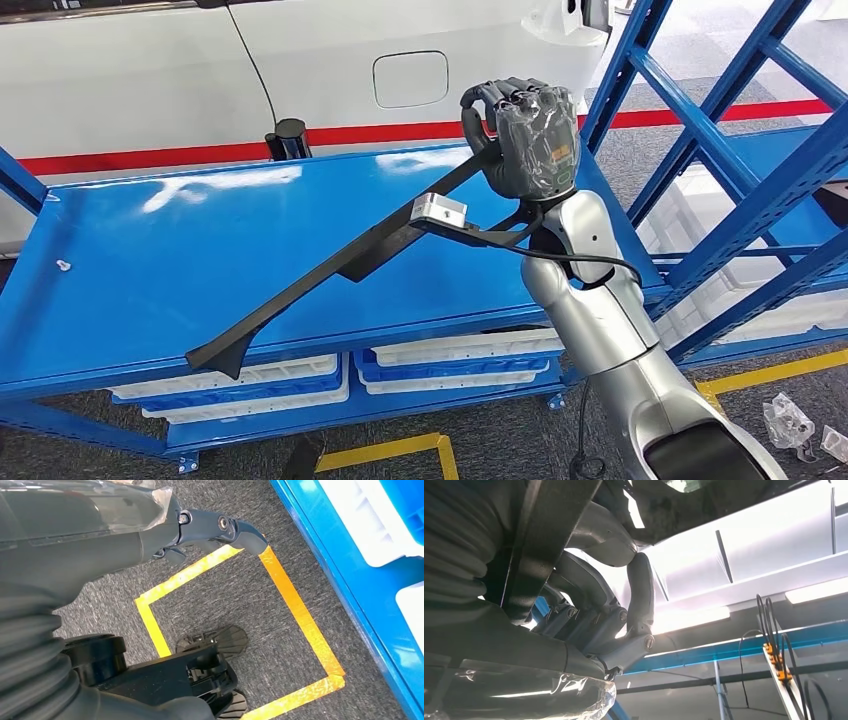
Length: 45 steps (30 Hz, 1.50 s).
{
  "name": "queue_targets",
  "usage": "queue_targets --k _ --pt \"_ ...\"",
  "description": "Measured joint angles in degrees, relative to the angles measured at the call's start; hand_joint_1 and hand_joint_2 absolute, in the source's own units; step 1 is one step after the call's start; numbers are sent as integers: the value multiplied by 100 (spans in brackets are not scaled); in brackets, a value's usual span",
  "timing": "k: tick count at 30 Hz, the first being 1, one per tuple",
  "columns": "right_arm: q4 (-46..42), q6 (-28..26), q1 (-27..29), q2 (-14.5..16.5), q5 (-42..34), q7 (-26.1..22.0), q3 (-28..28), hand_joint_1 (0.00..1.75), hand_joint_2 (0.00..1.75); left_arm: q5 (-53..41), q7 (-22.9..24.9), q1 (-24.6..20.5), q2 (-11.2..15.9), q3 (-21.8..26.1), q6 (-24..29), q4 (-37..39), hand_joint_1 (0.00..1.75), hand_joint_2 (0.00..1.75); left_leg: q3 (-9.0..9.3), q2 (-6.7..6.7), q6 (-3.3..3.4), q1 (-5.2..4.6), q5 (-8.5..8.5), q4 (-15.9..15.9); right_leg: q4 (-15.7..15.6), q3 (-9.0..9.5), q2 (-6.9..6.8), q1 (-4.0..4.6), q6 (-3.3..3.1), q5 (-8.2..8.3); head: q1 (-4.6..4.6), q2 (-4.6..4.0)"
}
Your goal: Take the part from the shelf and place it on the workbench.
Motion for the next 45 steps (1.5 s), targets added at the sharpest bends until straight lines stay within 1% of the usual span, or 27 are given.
queue_targets --k 11,21,28,30,32,34,37,38,39,40,41,42,43,44,45 --pt "-361 -91 145 -3 50 -10 -81 175 175 298 -86 20 0 298 156 -1 0 175 0 0 0 0 0 0 0 0 0 0 0 0 -1 0" --pt "-456 -194 207 -8 -6 8 -208 175 175 322 -126 24 2 368 25 -2 0 175 0 0 0 0 0 0 -1 0 0 -1 0 0 0 0" --pt "-715 -359 408 -48 -251 19 -422 175 175 386 -179 26 11 391 186 -7 0 175 0 1 0 0 0 0 -1 -2 0 0 0 0 0 0" --pt "-796 -411 488 -54 -410 11 -476 175 175 439 -183 28 11 403 185 -7 0 175 1 -2 0 0 0 0 -1 -10 -2 0 -1 -1 -1 0" --pt "-963 -499 638 -57 -767 -39 -567 175 175 508 -175 35 14 447 209 -4 0 175 -2 -5 5 -8 -7 7 -7 -11 -4 -5 1 -2 -1 0" --pt "-1211 -576 855 -63 -1246 -137 -700 175 175 535 -176 42 31 502 262 18 0 175 -6 -7 30 -28 -27 21 -16 5 -4 -21 23 -8 -2 0" --pt "-1626 -623 1281 -86 -1863 -345 -941 175 175 606 -230 56 72 582 291 74 0 175 1 -9 81 -62 -47 23 -32 25 -4 -53 72 -11 -5 0" --pt "-1779 -626 1450 -104 -2054 -439 -1031 175 175 656 -272 70 78 618 307 85 0 175 22 -7 106 -55 -35 -7 -23 23 -4 -67 86 -25 -4 0" --pt "-1933 -628 1624 -123 -2247 -533 -1124 175 175 706 -325 87 80 655 336 94 0 175 50 -3 132 -46 -19 -46 42 -1 -5 -72 89 -72 -3 0" --pt "-2077 -627 1789 -145 -2434 -625 -1217 175 175 755 -377 104 79 692 370 104 0 175 79 1 158 -32 -1 -86 212 -78 -5 -73 76 -171 5 0" --pt "-2216 -625 1950 -167 -2618 -715 -1312 175 175 798 -417 117 76 727 402 116 0 175 102 4 178 -18 11 -116 499 -214 -4 -72 49 -316 15 0" --pt "-2322 -618 2091 -181 -2760 -784 -1393 175 175 830 -440 125 75 759 423 131 0 175 108 5 187 -22 14 -124 867 -393 -4 -63 19 -478 24 0" --pt "-2417 -607 2230 -190 -2875 -845 -1473 175 175 862 -451 134 74 792 434 149 0 175 106 4 188 -27 16 -122 1274 -597 -3 -60 2 -629 31 0" --pt "-2500 -594 2373 -193 -2954 -894 -1550 175 175 883 -456 145 74 825 445 166 0 175 105 3 188 -31 16 -121 1579 -753 -3 -59 7 -721 30 0" --pt "-2580 -581 2516 -194 -3005 -931 -1628 175 175 899 -459 160 75 855 456 179 0 175 104 2 185 -33 17 -118 1679 -811 -4 -64 38 -723 31 0"
